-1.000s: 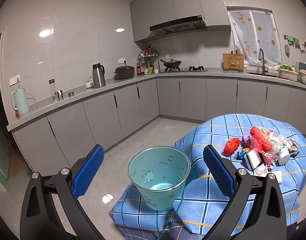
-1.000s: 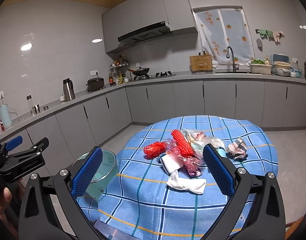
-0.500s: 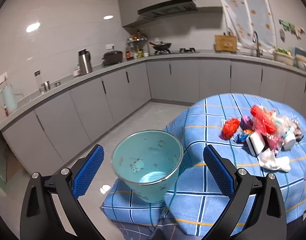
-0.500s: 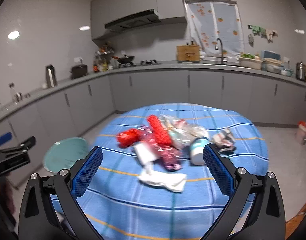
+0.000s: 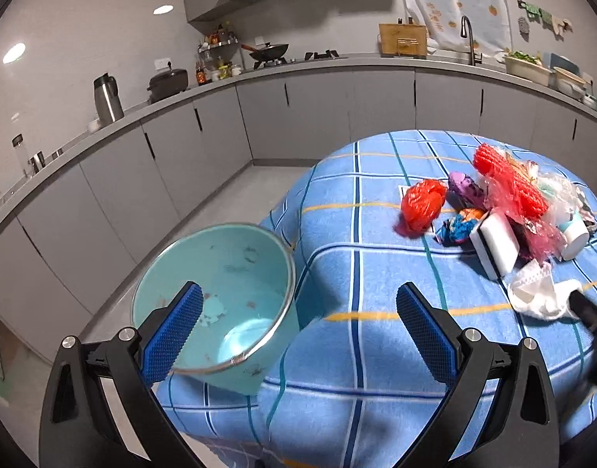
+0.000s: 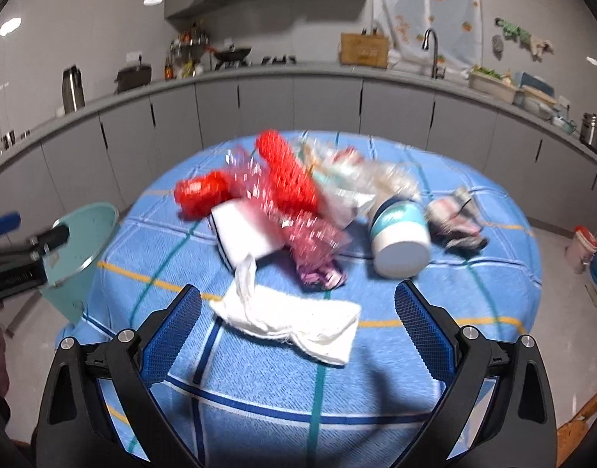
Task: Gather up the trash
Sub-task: 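Grasp the white tissue with the right tool while the left tool grasps the red plastic bag, then carry the red plastic bag and white tissue over the teal bucket with both tools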
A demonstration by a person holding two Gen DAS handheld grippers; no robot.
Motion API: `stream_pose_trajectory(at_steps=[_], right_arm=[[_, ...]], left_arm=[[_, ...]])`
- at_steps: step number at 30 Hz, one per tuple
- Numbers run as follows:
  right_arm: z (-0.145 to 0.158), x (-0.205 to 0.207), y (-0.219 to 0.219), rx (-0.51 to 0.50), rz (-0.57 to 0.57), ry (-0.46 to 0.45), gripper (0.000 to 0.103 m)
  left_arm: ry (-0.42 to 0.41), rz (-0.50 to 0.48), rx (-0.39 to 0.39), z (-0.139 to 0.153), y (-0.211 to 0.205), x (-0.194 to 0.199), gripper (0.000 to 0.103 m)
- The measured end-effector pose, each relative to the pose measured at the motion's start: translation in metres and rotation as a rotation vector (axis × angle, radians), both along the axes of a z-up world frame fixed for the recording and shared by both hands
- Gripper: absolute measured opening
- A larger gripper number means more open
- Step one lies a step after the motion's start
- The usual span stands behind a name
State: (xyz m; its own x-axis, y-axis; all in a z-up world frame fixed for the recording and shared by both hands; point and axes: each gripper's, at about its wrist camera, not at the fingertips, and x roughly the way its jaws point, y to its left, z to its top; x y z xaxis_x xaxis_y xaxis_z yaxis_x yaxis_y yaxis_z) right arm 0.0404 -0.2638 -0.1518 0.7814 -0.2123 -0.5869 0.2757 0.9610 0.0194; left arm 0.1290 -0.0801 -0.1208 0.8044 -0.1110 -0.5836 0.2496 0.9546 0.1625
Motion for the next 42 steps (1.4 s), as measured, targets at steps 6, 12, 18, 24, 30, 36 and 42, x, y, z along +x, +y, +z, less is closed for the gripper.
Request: stream_pose_trajectory(at_steps=[6, 12, 18, 24, 30, 36, 42], right_arm=[[-0.026, 0.019, -0.005, 0.042, 0.053, 0.101, 0.064], [-0.024, 0.015, -0.006, 0.051, 0.12, 0.095, 0.023], [-0.004, 0.001, -0.001, 0.071, 0.163, 0.024, 0.012], [0.043, 0.002, -0.018, 0.084, 0.124, -0.095, 0.012], [0.069, 0.021, -0.041, 0.06, 0.044, -0.157, 0.012], [0.07, 0.044, -0.054, 0.056, 0.013, -0.176, 0.012], [0.06, 0.053, -0.057, 0.055, 0.014, -0.16, 0.012]], left_arm=[[0.013, -0.031, 0.012, -0.005, -0.016, 0.015, 0.098], [0.028, -0.059, 0.014, -0.01, -0.029, 0.02, 0.098], [0.009, -0.07, 0.009, -0.002, -0.038, 0.028, 0.098], [-0.005, -0.095, -0.001, 0.005, -0.057, 0.045, 0.097], [0.017, -0.131, 0.004, -0.002, -0.088, 0.077, 0.095], [0.073, -0.173, -0.001, -0.016, -0.111, 0.106, 0.088], [0.168, -0.238, -0.032, -0.037, -0.127, 0.124, 0.054]])
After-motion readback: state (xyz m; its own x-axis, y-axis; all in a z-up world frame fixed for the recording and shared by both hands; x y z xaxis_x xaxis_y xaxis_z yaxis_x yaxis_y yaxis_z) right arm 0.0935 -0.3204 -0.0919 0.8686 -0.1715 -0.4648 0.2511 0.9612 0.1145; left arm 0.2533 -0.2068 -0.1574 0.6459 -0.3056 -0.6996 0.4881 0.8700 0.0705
